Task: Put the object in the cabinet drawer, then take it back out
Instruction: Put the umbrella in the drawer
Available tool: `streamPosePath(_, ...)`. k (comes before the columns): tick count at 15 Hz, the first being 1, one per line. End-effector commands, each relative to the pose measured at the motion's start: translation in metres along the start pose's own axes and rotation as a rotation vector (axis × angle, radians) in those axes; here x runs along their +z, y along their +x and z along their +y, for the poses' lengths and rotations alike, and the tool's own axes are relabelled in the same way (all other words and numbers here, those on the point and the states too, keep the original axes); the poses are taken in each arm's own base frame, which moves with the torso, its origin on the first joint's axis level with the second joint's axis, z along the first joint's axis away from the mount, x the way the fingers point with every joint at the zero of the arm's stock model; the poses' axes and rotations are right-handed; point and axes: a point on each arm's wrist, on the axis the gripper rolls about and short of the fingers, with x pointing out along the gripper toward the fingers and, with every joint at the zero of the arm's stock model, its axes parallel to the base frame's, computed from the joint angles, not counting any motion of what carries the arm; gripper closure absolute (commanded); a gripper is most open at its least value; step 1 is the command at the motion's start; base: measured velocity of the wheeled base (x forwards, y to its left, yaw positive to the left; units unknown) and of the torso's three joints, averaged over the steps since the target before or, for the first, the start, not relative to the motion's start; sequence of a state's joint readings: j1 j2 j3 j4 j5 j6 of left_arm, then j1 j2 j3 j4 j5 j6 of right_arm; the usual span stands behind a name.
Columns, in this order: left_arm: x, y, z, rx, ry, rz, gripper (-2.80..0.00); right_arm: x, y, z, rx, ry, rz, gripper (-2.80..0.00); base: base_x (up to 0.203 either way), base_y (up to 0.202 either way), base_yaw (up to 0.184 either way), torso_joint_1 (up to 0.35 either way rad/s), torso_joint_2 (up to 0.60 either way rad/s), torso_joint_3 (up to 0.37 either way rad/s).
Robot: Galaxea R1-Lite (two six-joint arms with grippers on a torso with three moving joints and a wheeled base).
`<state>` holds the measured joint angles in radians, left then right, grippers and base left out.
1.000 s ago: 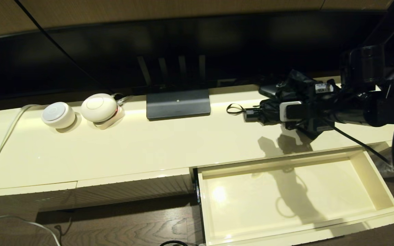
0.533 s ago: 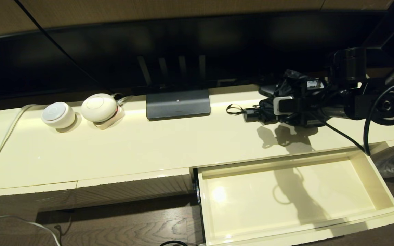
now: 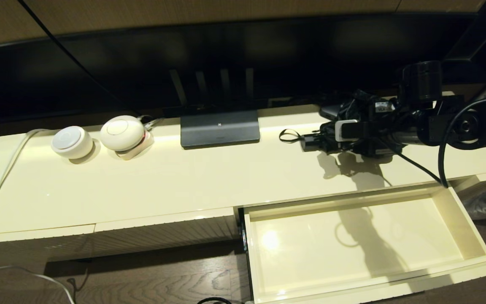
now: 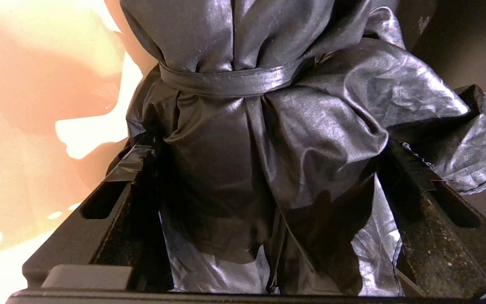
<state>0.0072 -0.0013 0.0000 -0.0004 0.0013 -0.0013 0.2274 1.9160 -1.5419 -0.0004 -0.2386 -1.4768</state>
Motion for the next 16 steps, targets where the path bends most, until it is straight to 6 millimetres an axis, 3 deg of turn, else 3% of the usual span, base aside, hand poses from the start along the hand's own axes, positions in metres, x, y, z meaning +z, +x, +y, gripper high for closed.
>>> streamPosePath(1, -0.001, 0.000, 0.000, 0.001, 0.000, 0.003, 0.00, 0.000, -0.003, -0.001, 0.011, -0.011, 0.001, -2.80, 0.000, 0.000, 0.000, 0.000, 0.00, 0.000)
streamPosePath(2, -0.001, 0.000, 0.000, 0.001, 0.000, 0.003, 0.00, 0.000, -0.005, 0.001, 0.037, -0.010, 0.005, 0.00, 0.000, 0.000, 0.000, 0.000, 0.00, 0.000)
streamPosePath(5, -0.001, 0.000, 0.000, 0.001, 0.000, 0.004, 0.00, 0.002, -0.004, -0.004, 0.026, 0.014, 0.031, 0.00, 0.000, 0.000, 0.000, 0.000, 0.00, 0.000)
streamPosePath(11, -0.001, 0.000, 0.000, 0.001, 0.000, 0.002, 0.00, 0.002, 0.000, 0.007, 0.062, 0.019, 0.034, 0.00, 0.000, 0.000, 0.000, 0.000, 0.00, 0.000)
streamPosePath(16, -0.001, 0.000, 0.000, 0.001, 0.000, 0.005, 0.00, 0.000, -0.012, 0.010, 0.068, 0.028, 0.034, 0.00, 0.000, 0.000, 0.000, 0.000, 0.00, 0.000)
